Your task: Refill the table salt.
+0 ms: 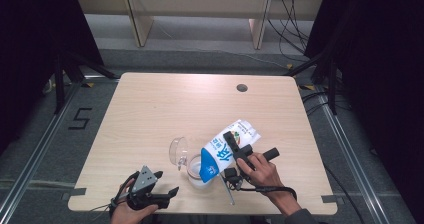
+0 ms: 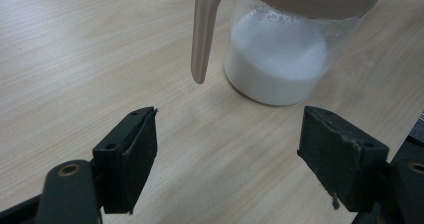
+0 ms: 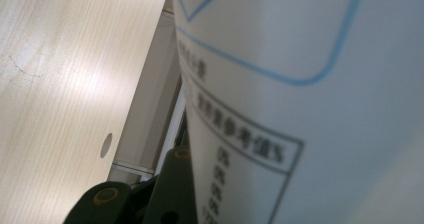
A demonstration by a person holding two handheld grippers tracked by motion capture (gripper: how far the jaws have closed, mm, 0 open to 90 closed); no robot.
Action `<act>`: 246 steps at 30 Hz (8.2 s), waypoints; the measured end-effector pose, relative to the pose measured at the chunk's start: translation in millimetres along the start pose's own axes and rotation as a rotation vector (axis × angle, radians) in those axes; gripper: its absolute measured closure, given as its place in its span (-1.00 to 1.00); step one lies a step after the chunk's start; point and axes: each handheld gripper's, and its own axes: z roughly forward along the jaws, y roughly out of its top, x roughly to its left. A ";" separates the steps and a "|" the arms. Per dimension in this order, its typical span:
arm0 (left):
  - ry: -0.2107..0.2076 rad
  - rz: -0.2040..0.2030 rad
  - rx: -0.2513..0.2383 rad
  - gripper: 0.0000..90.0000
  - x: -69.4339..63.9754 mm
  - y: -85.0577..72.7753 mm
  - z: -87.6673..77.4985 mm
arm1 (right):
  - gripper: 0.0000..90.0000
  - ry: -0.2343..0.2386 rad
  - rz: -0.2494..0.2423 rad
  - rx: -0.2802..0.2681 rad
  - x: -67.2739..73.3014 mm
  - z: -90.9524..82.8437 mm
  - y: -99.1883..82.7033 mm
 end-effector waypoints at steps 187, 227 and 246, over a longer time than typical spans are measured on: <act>0.014 -0.042 0.001 -0.49 3.5 -0.9 -1.5 | 0.73 0.261 0.542 0.012 -4.6 -4.5 -38.2; 0.006 -0.042 -0.006 -0.49 4.2 -0.5 -1.6 | 0.85 0.468 1.475 0.117 55.5 19.9 -125.5; 0.018 -0.038 -0.007 -0.49 5.6 -0.5 -3.1 | 0.29 0.401 1.713 0.162 60.5 5.8 -138.6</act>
